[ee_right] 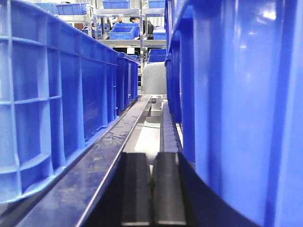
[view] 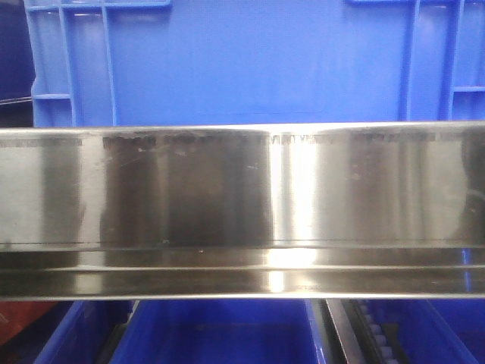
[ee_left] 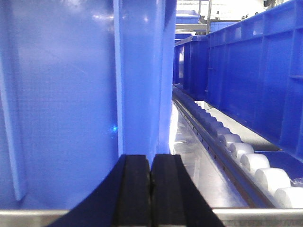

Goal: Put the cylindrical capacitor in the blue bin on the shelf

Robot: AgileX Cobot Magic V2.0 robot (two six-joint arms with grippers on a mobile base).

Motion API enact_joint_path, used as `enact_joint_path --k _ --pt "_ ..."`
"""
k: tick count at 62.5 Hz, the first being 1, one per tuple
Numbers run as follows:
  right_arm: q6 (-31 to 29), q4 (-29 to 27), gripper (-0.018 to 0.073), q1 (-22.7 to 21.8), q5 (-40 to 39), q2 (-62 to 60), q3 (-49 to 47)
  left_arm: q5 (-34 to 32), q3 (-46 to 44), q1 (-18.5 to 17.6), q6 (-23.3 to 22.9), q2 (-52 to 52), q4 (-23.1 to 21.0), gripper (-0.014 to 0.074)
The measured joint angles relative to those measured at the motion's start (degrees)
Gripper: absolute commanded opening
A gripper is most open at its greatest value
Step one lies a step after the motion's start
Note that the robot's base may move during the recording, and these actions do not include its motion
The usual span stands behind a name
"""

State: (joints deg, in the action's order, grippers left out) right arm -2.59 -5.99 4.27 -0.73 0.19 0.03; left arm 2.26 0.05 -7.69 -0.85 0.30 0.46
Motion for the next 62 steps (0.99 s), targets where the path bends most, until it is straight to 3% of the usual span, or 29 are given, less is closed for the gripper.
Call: enact_joint_path --k 62 --pt "0.0 0.0 -0.0163 0.0 0.0 0.0 0.0 0.0 0.0 0.0 -1.07 0.0 0.21 -0.0111"
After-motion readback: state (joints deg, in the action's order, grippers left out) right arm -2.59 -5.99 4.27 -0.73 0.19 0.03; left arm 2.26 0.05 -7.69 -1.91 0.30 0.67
